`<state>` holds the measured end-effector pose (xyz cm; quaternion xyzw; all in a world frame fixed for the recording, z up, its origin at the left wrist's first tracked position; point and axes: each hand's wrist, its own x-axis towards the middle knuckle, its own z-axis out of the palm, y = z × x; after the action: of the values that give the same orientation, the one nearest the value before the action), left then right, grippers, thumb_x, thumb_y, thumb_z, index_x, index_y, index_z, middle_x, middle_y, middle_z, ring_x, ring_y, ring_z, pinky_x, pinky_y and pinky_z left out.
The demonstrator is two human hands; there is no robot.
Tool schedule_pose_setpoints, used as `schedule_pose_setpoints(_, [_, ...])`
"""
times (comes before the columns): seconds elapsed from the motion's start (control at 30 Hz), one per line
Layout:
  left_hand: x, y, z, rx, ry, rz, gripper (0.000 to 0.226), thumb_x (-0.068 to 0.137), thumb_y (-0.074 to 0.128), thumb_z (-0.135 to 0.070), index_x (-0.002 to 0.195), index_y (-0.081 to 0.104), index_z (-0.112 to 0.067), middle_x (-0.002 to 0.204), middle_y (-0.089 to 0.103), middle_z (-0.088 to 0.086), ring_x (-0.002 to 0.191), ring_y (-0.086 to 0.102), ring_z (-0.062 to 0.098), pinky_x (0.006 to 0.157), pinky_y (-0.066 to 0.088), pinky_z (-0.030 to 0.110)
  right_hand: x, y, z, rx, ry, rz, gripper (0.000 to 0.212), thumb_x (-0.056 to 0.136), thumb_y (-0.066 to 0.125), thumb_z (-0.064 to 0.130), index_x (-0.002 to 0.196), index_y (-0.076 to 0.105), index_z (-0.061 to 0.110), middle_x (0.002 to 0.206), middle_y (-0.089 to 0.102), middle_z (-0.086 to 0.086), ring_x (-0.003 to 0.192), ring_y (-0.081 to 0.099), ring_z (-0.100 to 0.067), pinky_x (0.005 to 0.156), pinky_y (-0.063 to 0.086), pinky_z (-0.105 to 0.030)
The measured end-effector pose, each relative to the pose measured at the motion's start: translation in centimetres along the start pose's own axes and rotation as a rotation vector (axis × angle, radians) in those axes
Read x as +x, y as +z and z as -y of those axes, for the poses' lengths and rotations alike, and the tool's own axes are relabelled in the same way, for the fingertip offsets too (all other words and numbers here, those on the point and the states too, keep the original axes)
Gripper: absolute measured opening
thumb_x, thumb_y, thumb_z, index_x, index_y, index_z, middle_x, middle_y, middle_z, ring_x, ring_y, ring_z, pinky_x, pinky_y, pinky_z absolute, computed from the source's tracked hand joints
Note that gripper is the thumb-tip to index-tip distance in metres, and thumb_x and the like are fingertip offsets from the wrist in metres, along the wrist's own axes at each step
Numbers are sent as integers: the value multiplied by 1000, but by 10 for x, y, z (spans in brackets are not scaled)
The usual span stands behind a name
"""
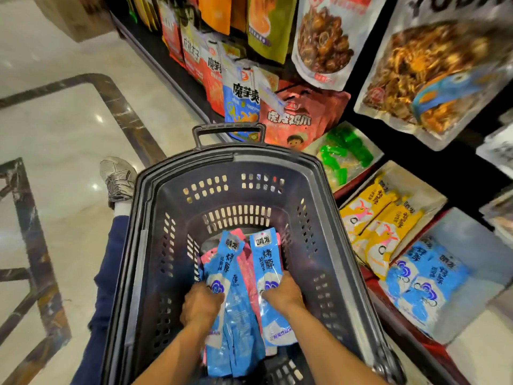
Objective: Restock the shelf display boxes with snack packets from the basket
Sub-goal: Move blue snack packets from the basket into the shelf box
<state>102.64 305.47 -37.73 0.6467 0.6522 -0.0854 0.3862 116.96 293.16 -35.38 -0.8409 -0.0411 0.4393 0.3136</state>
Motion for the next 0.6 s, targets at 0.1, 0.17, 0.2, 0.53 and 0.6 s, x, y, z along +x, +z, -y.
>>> schedule_pose_setpoints(0.1, [-18,-29,-24,-164,106,-13,28,66,72,-35,84,70,-13,68,69,1,62,66,22,62,57,32,-30,-29,29,65,-126,-6,27,75,72,6,94,59,20,88,66,1,75,63,-17,61,46,-21])
schedule_pose_setpoints(0.17, [-42,-51,-47,-287,218,-42,24,70,76,-31,84,71,-11,64,68,0,60,66,20,60,54,33,-53,-51,50,147,-236,0,31,77,72,3,78,53,27,76,62,7,64,59,-9,51,45,-16])
schedule_pose_setpoints(0.2, [-56,-62,-60,-342,276,-53,21,73,77,-29,84,71,-12,68,70,1,64,67,21,61,53,34,-64,-63,58,199,-286,-5,32,78,73,3,78,53,27,73,60,9,60,56,-6,47,44,-13])
schedule_pose_setpoints(0.53, [-199,-69,-175,-369,773,42,14,80,74,-16,89,64,-16,75,69,4,53,56,10,42,40,14,-152,-192,46,591,-503,-352,44,73,82,19,108,56,23,93,67,2,87,67,-22,68,50,-29])
schedule_pose_setpoints(0.6, [-221,-44,-193,-319,832,110,15,78,74,-16,89,64,-17,75,70,5,53,58,10,45,44,18,-152,-215,13,611,-420,-396,50,78,79,22,118,50,26,104,62,1,98,64,-26,72,50,-31])
